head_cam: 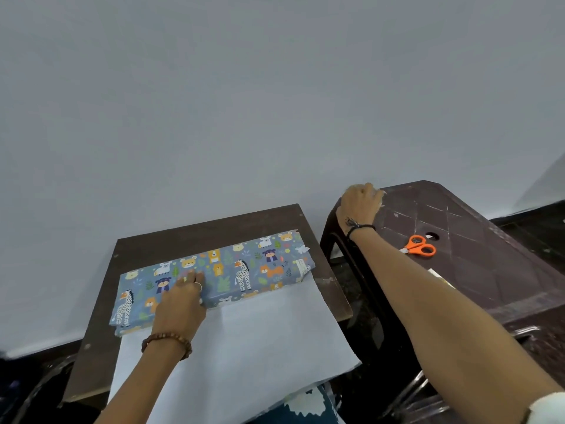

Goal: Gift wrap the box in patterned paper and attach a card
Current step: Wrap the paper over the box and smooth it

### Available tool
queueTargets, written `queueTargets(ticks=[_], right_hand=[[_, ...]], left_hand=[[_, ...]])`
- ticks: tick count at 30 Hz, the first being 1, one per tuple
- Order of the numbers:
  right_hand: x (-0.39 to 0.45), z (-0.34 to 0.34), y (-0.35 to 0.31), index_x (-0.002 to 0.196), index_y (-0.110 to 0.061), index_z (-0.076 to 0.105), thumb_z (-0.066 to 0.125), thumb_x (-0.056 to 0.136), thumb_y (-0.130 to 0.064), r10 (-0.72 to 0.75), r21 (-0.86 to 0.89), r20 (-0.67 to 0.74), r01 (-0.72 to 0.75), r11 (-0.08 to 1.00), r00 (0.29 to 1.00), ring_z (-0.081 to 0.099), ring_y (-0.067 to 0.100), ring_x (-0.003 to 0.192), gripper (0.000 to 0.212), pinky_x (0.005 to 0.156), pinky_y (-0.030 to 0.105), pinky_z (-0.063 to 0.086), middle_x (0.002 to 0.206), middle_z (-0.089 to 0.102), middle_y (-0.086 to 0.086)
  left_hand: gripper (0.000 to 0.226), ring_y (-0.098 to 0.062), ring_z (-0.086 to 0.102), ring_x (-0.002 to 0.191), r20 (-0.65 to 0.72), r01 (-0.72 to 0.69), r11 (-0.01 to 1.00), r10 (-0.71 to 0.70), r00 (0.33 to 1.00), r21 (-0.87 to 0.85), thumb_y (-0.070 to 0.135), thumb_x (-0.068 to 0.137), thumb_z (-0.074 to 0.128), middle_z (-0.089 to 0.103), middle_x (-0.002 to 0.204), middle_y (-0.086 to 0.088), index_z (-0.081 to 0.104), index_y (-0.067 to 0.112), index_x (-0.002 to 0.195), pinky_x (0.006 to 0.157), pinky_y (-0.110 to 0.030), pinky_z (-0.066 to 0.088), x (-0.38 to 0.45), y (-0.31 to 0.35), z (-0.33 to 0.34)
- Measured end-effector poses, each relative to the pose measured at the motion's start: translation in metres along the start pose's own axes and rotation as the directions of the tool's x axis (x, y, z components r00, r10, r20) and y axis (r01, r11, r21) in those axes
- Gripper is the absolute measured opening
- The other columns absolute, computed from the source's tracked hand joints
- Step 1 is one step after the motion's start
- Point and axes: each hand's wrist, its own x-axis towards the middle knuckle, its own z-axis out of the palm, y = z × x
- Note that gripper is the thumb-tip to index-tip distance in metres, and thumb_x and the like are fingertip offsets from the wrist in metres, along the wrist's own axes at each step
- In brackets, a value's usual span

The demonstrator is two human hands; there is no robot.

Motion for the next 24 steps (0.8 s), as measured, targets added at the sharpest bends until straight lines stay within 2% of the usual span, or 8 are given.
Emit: queueTargets(ticks=[2,5,8,14,17,19,22,24], right_hand=[[-0.009,-0.009,-0.013,0.103,-0.011,0.063,0.058,0.076,-0.02,-0.07,-0.026,-0.11,0.067,0.997,0.992,0.057,0.021,0.091,0.03,0.081,0.032,0.044,0.092,0.065,0.003],[-0.019,-0.008,-0.042,0.113,-0.006,0.054,0.047,0.088,-0.017,-0.343,0.122,-0.122,0.357,0.926,0.932,0.05,0.026,0.104,0.028,0.088,0.037,0.035,0.11,0.06,0.007],[-0.027,-0.012,-0.064,0.109,-0.008,0.056,0.041,0.089,-0.009,-0.442,0.153,-0.154,0.463,0.873,0.884,0.043,0.028,0.109,0.024,0.085,0.038,0.031,0.111,0.06,0.009],[-0.023,0.006,-0.083,0.103,-0.017,0.064,0.043,0.087,-0.002,-0.426,0.148,-0.017,0.423,0.894,0.905,0.042,0.025,0.109,0.03,0.089,0.039,0.03,0.103,0.064,0.002],[-0.023,0.01,-0.085,0.112,-0.023,0.063,0.041,0.088,0.001,-0.454,0.234,0.039,0.433,0.87,0.89,0.041,0.026,0.111,0.04,0.091,0.039,0.031,0.108,0.063,0.003],[-0.025,0.007,-0.079,0.116,-0.019,0.06,0.04,0.088,0.001,-0.465,0.279,0.013,0.443,0.852,0.885,0.042,0.027,0.11,0.04,0.087,0.038,0.032,0.11,0.06,0.006],[-0.034,-0.001,-0.057,0.113,-0.012,0.055,0.041,0.088,-0.004,-0.326,0.284,-0.096,0.339,0.897,0.941,0.045,0.03,0.107,0.03,0.081,0.037,0.034,0.111,0.057,0.009],[-0.039,-0.003,-0.034,0.117,-0.005,0.051,0.046,0.087,-0.009,-0.127,0.298,-0.075,0.144,0.944,0.989,0.044,0.032,0.112,0.031,0.085,0.039,0.036,0.12,0.052,0.014]], left_hand=[[0.047,-0.022,0.044,0.127,0.002,0.0,1.0,0.0,1.0,-0.004,0.02,0.092,0.052,0.031,0.147,-0.004,0.034,0.015,0.135,0.101,-0.033,0.042,-0.001,0.001,0.0],[0.046,-0.021,0.045,0.125,-0.006,-0.004,1.0,0.004,1.0,-0.004,0.021,0.092,0.051,0.032,0.146,-0.004,0.033,0.015,0.135,0.101,-0.031,0.042,-0.003,0.002,-0.002],[0.048,-0.021,0.041,0.129,-0.005,-0.005,1.0,0.005,1.0,-0.008,0.021,0.093,0.05,0.029,0.148,-0.004,0.031,0.015,0.137,0.105,-0.032,0.039,-0.003,0.002,-0.001],[0.048,-0.021,0.039,0.13,-0.018,-0.012,1.0,0.012,1.0,-0.005,0.018,0.093,0.049,0.028,0.148,-0.002,0.03,0.016,0.137,0.106,-0.033,0.038,0.001,-0.002,0.006],[0.049,-0.02,0.038,0.131,-0.025,-0.008,1.0,0.008,1.0,-0.008,0.02,0.093,0.05,0.027,0.148,-0.002,0.029,0.017,0.138,0.107,-0.033,0.038,0.004,-0.004,0.007],[0.049,-0.021,0.038,0.131,-0.016,-0.014,1.0,0.013,1.0,-0.007,0.02,0.093,0.05,0.028,0.148,-0.003,0.029,0.017,0.137,0.107,-0.034,0.038,0.004,-0.004,0.007],[0.046,-0.022,0.039,0.13,-0.019,-0.022,1.0,0.022,1.0,-0.008,0.018,0.092,0.05,0.031,0.146,-0.004,0.032,0.015,0.134,0.106,-0.036,0.039,0.003,-0.006,0.006],[0.046,-0.022,0.04,0.129,-0.023,-0.023,1.0,0.023,0.999,0.001,0.017,0.092,0.05,0.032,0.145,-0.004,0.033,0.015,0.135,0.105,-0.036,0.039,0.003,-0.007,0.005]])
